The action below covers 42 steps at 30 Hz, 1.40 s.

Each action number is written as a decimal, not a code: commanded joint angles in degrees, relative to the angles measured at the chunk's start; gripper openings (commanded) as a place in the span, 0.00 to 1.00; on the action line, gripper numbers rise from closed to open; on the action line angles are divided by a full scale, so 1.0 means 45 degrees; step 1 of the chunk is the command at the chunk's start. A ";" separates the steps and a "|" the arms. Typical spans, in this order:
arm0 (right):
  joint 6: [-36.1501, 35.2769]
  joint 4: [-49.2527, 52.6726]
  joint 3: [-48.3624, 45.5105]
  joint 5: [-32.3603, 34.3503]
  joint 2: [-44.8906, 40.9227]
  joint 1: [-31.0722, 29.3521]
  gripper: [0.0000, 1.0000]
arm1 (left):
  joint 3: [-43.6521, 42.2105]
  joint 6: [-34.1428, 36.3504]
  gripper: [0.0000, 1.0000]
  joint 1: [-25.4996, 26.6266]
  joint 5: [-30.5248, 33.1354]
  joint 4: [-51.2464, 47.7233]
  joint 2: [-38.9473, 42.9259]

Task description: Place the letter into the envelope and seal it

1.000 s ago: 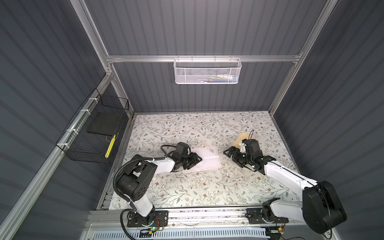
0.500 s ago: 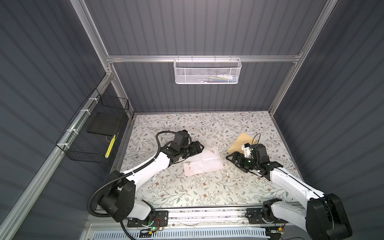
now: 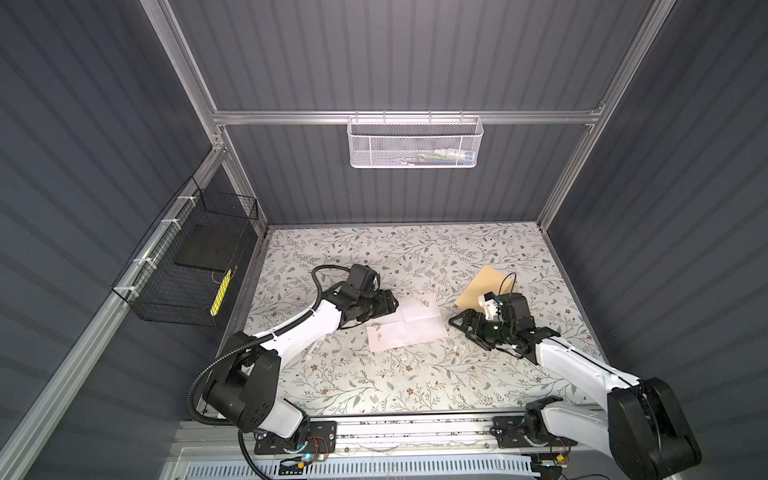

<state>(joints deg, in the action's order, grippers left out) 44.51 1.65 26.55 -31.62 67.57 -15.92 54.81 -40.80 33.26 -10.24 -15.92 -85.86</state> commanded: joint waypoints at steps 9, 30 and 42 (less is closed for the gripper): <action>0.0781 -0.1183 0.0018 0.0548 0.1162 -0.0900 0.87 | -0.0593 0.0550 0.54 -0.0212 0.0512 -0.0488 -0.0738; 0.1551 -0.2184 0.0020 0.1214 0.2156 -0.1930 0.84 | -0.1568 0.1151 0.35 -0.0218 0.0708 -0.0138 -0.1563; 0.1968 -0.3466 0.0047 0.1149 0.3200 -0.1930 0.80 | -0.1878 0.1490 0.24 -0.0204 0.0830 -0.0073 -0.1757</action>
<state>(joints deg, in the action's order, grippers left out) 52.38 -11.00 26.55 -26.61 80.77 -24.32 47.46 -35.48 32.58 -7.40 -15.81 -92.47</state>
